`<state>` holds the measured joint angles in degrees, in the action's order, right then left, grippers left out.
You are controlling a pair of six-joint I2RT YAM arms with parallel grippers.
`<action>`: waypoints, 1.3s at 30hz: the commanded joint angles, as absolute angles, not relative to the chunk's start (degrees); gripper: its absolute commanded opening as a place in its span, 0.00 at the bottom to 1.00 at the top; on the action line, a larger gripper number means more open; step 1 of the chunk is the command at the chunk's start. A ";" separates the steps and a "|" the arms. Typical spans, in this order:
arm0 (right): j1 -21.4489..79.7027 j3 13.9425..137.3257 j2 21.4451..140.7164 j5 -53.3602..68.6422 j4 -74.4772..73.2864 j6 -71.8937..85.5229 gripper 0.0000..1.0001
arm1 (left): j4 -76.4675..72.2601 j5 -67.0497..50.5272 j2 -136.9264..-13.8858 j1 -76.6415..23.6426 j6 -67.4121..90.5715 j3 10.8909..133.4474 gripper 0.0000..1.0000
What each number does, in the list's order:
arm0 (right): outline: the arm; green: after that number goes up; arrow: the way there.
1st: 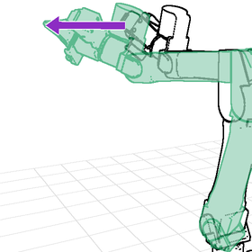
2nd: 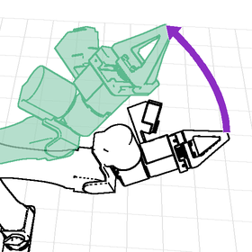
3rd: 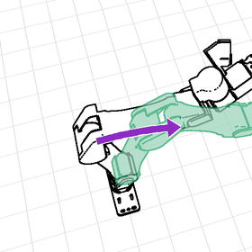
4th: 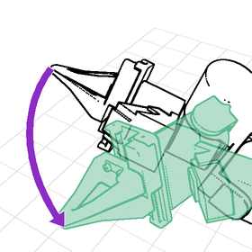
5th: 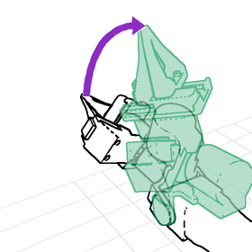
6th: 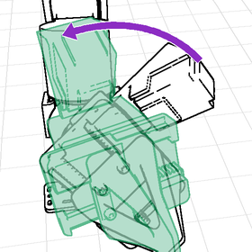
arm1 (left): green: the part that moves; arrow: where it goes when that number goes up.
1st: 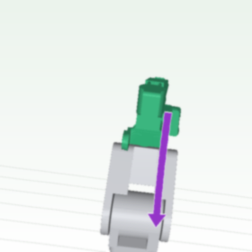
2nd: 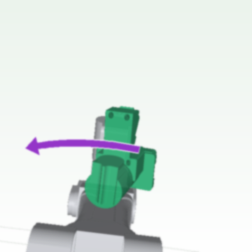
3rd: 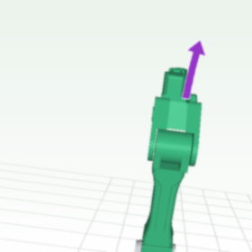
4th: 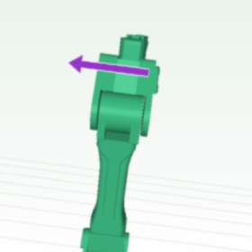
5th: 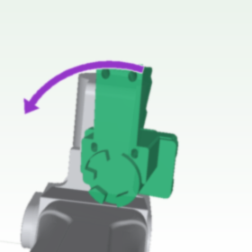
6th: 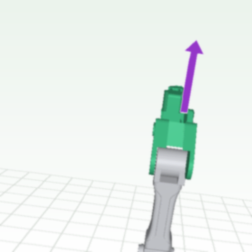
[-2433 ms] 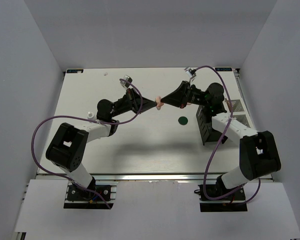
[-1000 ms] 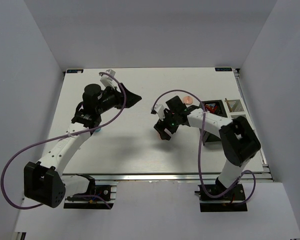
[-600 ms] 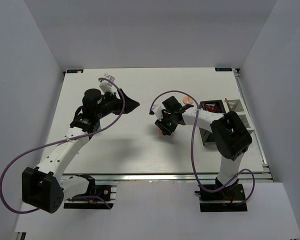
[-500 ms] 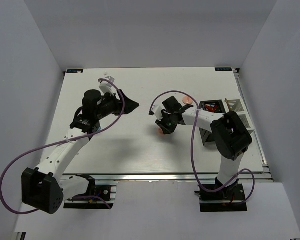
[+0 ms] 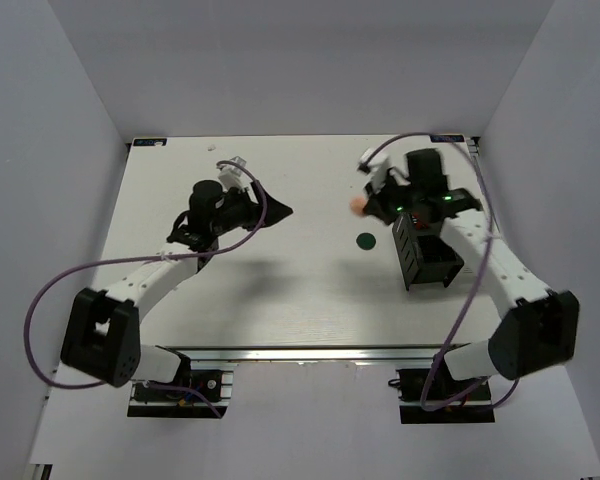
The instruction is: Organize the makeup
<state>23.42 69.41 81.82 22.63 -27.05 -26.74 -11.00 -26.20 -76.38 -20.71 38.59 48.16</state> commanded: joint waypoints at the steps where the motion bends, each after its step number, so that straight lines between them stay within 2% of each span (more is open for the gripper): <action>1: 14.00 74.70 76.12 22.42 -32.76 -27.42 0.00 | -15.73 -27.07 -83.81 -24.51 39.82 52.28 0.72; 6: -3.29 71.73 69.36 16.98 -42.97 -30.49 0.00 | -13.63 -27.16 -95.08 -29.61 38.24 60.81 0.72; 12: -15.62 67.77 65.57 9.76 -47.28 -31.47 0.00 | -9.06 -26.37 -105.90 -32.69 33.06 69.51 0.72; 17: -19.51 66.71 68.29 8.26 -48.60 -30.59 0.00 | -7.12 -25.40 -111.43 -33.84 29.97 73.56 0.72; 24: -19.60 66.71 73.91 7.91 -47.63 -28.74 0.00 | -6.33 -23.82 -115.04 -34.72 28.13 77.07 0.72; 27: -19.60 66.80 75.93 7.47 -46.76 -29.35 0.18 | -5.63 -22.59 -116.54 -35.68 27.16 79.96 0.72; 28: -19.60 66.71 76.55 7.12 -46.32 -29.79 0.32 | -5.36 -21.72 -117.76 -36.21 27.07 80.76 0.72; 30: -19.60 66.19 76.82 6.77 -46.14 -30.41 0.46 | -4.40 -20.75 -119.44 -36.74 27.16 83.65 0.72; 38: -21.27 69.87 72.60 10.98 -46.49 -32.78 0.56 | -3.25 -15.82 -127.00 -39.73 28.74 90.35 0.64; 39: -21.62 70.31 71.99 11.94 -46.76 -33.74 0.61 | -3.43 -15.82 -127.52 -39.99 29.18 90.79 0.63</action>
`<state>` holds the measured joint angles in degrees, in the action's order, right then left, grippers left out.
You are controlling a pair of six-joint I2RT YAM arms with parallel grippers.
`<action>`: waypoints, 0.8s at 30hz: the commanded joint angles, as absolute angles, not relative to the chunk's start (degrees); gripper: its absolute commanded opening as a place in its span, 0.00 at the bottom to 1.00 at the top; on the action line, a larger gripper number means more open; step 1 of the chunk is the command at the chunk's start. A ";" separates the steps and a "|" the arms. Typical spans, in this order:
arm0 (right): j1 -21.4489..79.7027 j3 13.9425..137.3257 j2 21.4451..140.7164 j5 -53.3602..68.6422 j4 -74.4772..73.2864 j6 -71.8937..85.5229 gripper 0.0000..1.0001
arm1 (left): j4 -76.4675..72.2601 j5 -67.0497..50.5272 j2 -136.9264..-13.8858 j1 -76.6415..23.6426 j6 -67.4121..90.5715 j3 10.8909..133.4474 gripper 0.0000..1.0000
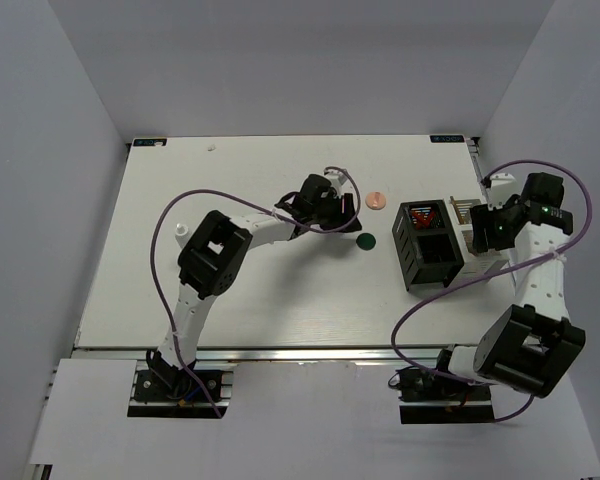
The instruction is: Organize the makeup
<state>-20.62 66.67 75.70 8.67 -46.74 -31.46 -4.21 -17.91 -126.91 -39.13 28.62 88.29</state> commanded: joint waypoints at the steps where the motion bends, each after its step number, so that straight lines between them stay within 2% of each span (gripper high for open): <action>1: -21.88 70.83 70.76 13.78 -46.76 -34.01 0.63 | -3.60 -15.82 -128.05 -40.43 29.35 91.40 0.63; 4: -22.85 70.93 69.00 16.77 -46.23 -34.28 0.68 | -4.83 -15.91 -129.46 -41.13 29.97 92.28 0.61; 11: -24.70 69.00 67.50 22.14 -44.30 -31.47 0.69 | -3.52 -13.10 -132.71 -43.50 28.57 95.71 0.59; 20: -25.05 69.43 68.29 26.19 -41.93 -28.22 0.69 | -0.27 -8.45 -135.26 -46.84 24.27 92.82 0.53; 24: -25.05 69.52 68.82 27.94 -41.31 -26.46 0.69 | 4.38 -3.18 -135.53 -47.63 21.54 91.41 0.41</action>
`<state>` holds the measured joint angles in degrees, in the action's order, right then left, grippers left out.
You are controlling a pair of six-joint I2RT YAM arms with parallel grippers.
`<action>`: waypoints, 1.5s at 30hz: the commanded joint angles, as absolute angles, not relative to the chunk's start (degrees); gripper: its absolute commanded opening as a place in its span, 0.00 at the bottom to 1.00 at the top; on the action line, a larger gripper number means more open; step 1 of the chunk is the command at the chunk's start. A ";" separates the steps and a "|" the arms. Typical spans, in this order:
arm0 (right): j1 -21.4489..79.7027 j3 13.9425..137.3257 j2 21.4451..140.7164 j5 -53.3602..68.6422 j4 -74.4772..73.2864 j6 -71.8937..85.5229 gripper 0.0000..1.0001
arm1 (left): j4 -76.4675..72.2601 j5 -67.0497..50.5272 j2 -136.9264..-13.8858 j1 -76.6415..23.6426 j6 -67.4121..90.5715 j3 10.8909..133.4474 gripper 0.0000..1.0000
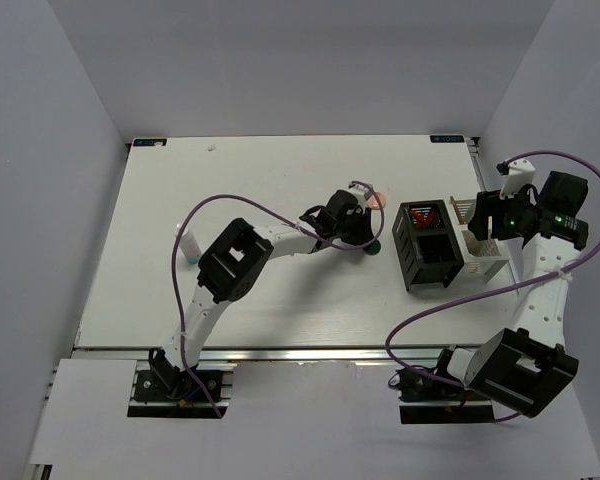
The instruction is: Organize the makeup
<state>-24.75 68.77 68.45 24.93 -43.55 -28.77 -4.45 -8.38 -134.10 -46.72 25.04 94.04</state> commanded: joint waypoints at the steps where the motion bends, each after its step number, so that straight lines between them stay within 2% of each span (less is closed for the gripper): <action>1: -25.05 69.78 68.91 28.21 -41.22 -26.19 0.69 | 5.96 -2.21 -135.96 -47.72 20.84 91.41 0.36; 7: -25.05 71.63 69.96 29.97 -40.69 -24.96 0.69 | 8.96 4.13 -136.32 -48.78 17.49 88.78 0.31; 10: -25.05 72.68 70.84 31.29 -41.04 -24.35 0.69 | 9.05 3.69 -136.58 -49.31 16.70 87.20 0.18; 13: -25.05 73.21 71.37 33.30 -41.66 -24.17 0.69 | 8.70 2.73 -136.23 -49.75 16.87 85.44 0.00; 23: -23.47 73.56 70.93 39.89 -47.09 -29.95 0.69 | 6.42 2.99 -127.27 -48.96 18.19 87.10 0.00; 27: -16.47 71.81 68.65 41.66 -51.76 -37.15 0.69 | 4.31 2.90 -122.44 -46.85 19.86 85.52 0.00; 31: -7.57 66.03 63.21 38.85 -48.35 -38.32 0.69 | 2.82 1.67 -116.91 -45.09 21.26 82.72 0.00; 39: 0.96 63.46 65.74 38.50 -41.06 -28.84 0.69 | -4.65 -3.60 -105.22 -43.68 26.10 74.19 0.00; 45: 10.18 60.21 69.78 35.60 -28.31 -16.80 0.71 | -4.58 -4.57 -102.22 -43.33 27.33 71.46 0.00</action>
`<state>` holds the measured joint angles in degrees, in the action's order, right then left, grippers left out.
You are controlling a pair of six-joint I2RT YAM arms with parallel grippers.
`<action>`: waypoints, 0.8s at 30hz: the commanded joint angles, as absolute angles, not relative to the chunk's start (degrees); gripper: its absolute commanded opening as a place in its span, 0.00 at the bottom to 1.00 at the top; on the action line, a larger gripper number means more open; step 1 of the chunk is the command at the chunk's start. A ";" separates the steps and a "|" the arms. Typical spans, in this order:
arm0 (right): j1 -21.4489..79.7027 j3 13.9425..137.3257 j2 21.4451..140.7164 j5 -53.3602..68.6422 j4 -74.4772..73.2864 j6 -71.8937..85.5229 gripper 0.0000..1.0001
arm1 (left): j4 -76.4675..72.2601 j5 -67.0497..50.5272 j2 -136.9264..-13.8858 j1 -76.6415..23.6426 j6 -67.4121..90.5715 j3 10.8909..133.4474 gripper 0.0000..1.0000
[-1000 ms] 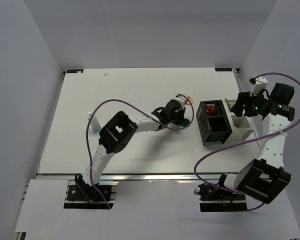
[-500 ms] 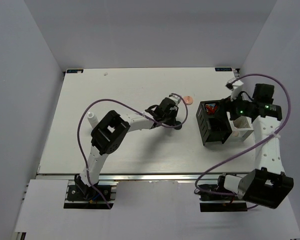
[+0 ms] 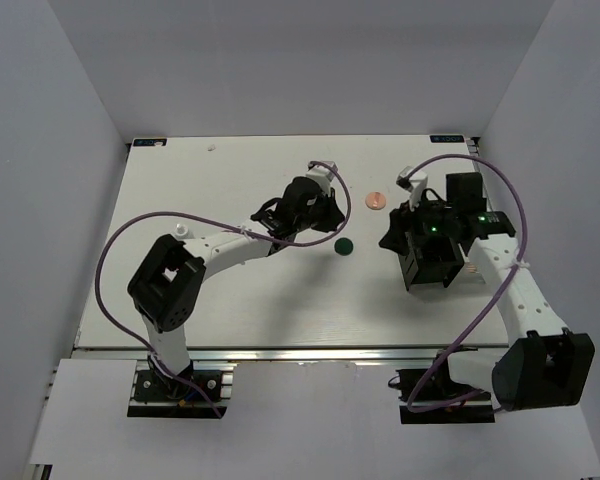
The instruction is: Organize the makeup
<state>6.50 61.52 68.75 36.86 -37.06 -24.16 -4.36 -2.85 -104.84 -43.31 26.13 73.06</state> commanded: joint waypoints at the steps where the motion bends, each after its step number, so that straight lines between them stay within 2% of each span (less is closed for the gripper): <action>1: 11.15 60.03 71.70 35.07 -27.34 -16.27 0.74 | -4.40 -4.22 -101.52 -43.07 27.42 70.85 0.00; 2: 12.29 60.12 72.85 33.59 -26.90 -16.52 0.79 | -4.31 -4.04 -101.17 -42.37 28.38 69.97 0.00; 3: 14.31 60.64 73.99 32.27 -26.46 -16.70 0.80 | -4.57 -4.04 -100.64 -41.93 29.08 67.96 0.00; 4: 15.02 60.99 76.35 30.86 -25.85 -16.53 0.80 | -4.66 -3.96 -99.50 -41.40 30.48 66.90 0.11; 7: 18.10 63.09 81.71 23.84 -23.47 -15.56 0.83 | -3.87 -3.17 -97.92 -39.47 32.60 63.90 0.34; 11: 23.10 66.00 89.19 13.13 -20.83 -14.59 0.85 | -1.59 1.21 -92.40 -37.27 33.75 61.00 0.52; 17: 27.68 70.48 99.57 6.24 -18.98 -12.92 0.85 | 6.66 5.80 -84.39 -36.39 31.12 58.63 0.64; 21: 27.77 73.12 105.98 5.63 -18.98 -12.66 0.83 | 8.70 8.17 -78.24 -36.12 31.11 56.34 0.65; 24: 27.77 74.62 108.10 5.54 -19.07 -13.27 0.76 | 9.49 9.05 -75.94 -36.04 31.90 54.85 0.65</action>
